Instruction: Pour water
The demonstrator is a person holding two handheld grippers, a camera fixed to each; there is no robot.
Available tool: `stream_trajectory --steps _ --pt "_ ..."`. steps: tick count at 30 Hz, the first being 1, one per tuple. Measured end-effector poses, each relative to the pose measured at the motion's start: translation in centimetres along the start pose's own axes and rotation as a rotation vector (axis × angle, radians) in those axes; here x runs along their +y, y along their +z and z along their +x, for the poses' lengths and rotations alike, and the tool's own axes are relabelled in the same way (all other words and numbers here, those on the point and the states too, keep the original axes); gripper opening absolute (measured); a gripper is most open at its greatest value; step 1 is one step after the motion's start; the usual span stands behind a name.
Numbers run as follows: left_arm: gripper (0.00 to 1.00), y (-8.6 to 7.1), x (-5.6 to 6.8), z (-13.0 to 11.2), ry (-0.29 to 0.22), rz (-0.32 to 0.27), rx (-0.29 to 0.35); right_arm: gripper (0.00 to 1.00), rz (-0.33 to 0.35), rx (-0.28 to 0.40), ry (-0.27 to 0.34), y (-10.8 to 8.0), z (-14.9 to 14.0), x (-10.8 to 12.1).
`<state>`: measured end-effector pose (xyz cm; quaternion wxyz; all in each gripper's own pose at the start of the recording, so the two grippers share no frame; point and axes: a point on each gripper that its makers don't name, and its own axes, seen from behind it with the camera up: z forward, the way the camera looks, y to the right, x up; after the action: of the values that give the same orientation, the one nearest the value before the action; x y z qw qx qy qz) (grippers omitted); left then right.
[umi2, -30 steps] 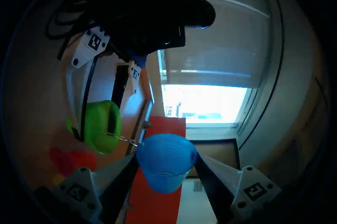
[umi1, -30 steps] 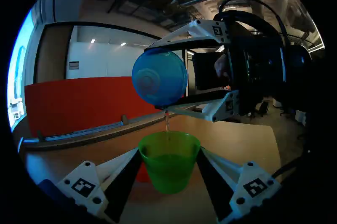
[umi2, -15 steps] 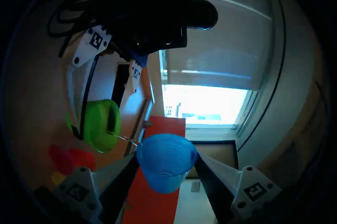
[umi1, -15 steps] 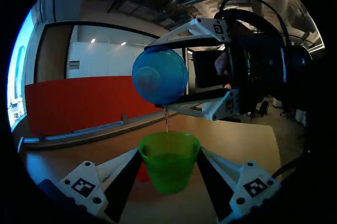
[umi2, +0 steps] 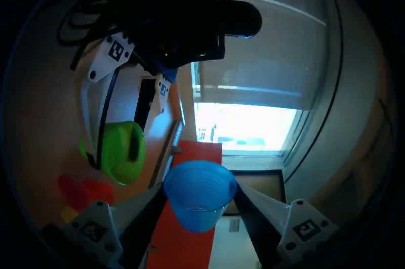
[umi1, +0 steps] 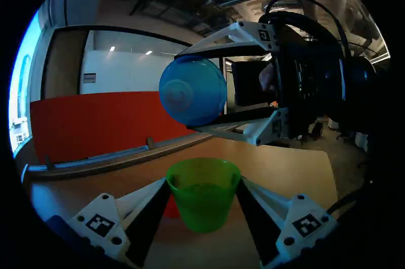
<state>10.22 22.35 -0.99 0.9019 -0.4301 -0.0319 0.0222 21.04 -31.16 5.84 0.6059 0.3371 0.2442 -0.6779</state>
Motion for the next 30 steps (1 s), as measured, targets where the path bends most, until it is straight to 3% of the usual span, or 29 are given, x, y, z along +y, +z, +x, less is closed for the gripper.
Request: stream_trajectory --steps 6,9,19,30 --pt "0.85 0.1 -0.1 0.0 -0.004 0.002 0.0 0.92 -0.002 0.006 0.041 0.1 -0.2 0.0" --pt "0.86 0.1 -0.1 -0.2 -0.005 0.003 -0.001 0.92 -0.005 0.005 0.09 0.2 -0.4 -0.1" --pt "0.85 -0.1 -0.1 -0.3 -0.008 0.003 -0.006 0.92 -0.005 0.009 0.34 -0.2 -1.0 -0.5" --pt "0.85 -0.2 -0.1 -0.3 -0.012 0.003 -0.005 0.92 0.021 -0.005 0.552 -1.1 -1.3 -2.0"
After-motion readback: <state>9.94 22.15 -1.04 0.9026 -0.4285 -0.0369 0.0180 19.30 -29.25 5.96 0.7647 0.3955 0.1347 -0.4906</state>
